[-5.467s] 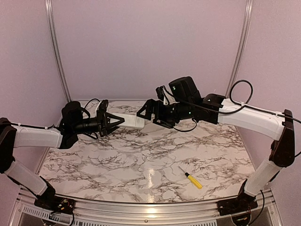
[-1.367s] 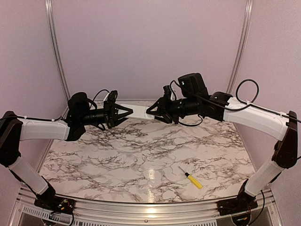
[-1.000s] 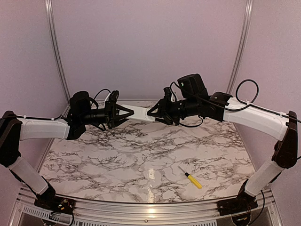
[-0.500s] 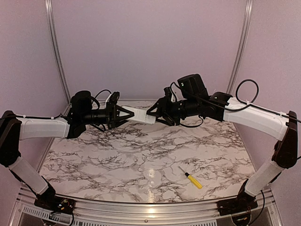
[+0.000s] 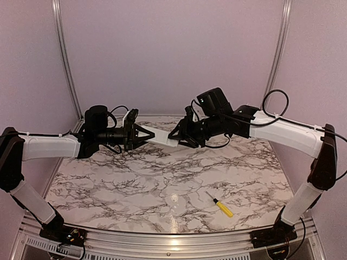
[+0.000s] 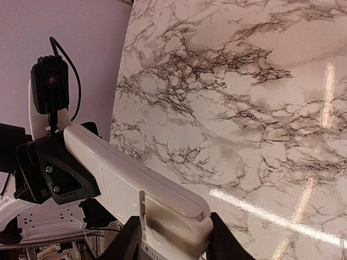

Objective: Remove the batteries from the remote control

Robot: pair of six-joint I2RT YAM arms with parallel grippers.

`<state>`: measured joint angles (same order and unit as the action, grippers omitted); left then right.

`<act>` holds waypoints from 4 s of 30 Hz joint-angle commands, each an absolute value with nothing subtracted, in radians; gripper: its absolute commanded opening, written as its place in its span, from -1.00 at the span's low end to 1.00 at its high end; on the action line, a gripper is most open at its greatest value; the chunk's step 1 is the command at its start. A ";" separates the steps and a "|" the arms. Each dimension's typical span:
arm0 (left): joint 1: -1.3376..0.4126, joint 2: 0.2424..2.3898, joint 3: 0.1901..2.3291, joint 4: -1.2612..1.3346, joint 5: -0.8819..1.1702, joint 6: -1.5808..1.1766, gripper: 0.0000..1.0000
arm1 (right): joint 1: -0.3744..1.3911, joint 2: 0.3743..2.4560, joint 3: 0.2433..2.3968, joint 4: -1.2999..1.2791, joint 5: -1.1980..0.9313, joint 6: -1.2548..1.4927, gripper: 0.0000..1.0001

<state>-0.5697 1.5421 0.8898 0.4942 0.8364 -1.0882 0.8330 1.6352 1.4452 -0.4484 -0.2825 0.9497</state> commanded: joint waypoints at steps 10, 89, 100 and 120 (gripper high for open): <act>-0.577 1.528 0.949 0.321 0.793 -0.960 -1.00 | 0.838 1.710 1.537 -0.537 -0.294 0.916 -0.19; -0.555 1.390 0.626 0.289 0.711 -0.900 -1.00 | 0.838 1.569 1.295 -0.846 -0.038 0.636 0.54; -0.592 1.498 0.531 0.535 0.677 -1.053 -1.00 | 0.879 1.444 1.071 -0.897 -0.005 0.645 0.93; -0.697 1.652 0.452 0.793 0.554 -1.253 -1.00 | 1.007 1.357 0.906 -0.891 0.012 0.691 0.77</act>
